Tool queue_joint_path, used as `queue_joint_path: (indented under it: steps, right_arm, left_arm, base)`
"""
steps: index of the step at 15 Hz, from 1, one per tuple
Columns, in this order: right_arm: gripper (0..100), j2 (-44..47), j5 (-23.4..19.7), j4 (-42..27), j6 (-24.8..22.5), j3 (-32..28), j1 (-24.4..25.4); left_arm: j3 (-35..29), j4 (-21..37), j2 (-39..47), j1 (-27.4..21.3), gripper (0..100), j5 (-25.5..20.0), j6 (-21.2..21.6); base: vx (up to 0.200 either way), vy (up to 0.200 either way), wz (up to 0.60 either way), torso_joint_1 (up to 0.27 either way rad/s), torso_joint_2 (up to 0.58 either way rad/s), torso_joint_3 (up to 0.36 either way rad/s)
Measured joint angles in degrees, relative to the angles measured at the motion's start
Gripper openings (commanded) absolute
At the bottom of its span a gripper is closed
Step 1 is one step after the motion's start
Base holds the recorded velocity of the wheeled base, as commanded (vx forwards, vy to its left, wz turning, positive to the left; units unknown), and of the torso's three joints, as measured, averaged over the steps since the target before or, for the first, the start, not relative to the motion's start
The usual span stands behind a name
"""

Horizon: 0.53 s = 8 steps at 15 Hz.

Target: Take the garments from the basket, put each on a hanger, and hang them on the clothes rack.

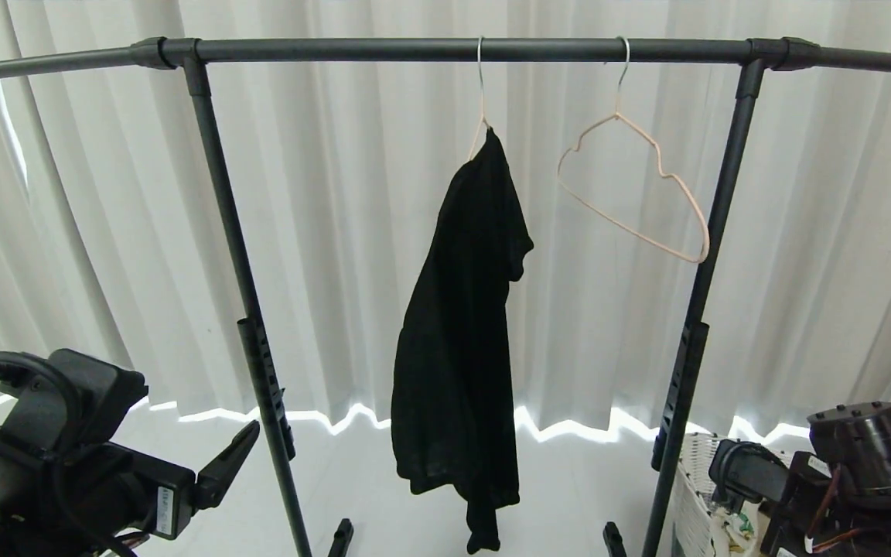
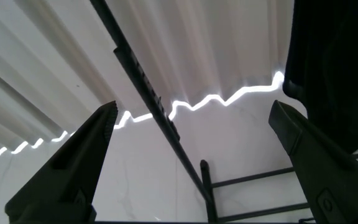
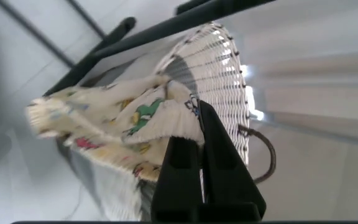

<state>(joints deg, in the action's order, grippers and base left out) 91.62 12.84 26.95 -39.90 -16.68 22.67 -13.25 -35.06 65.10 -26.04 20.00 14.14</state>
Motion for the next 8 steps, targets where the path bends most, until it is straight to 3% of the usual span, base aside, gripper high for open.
queue_joint_path:
  steps: [3, 8]
  right_arm:
    - [0, -5.41, 0.00, -11.91, 0.02, -7.66, 3.06]
    - [0, -8.74, 0.00, -22.16, 2.88, -20.20, 8.78]
  left_arm:
    - [-0.35, 0.00, -0.49, 0.05, 100, 0.00, 0.02]
    - [-0.94, 0.04, -0.83, -0.41, 100, -0.13, -0.02]
  base:
    - [-0.200, 0.000, 0.00, 0.001, 0.00, 0.004]
    - [0.000, 0.000, 0.00, 0.000, 0.00, 0.000]
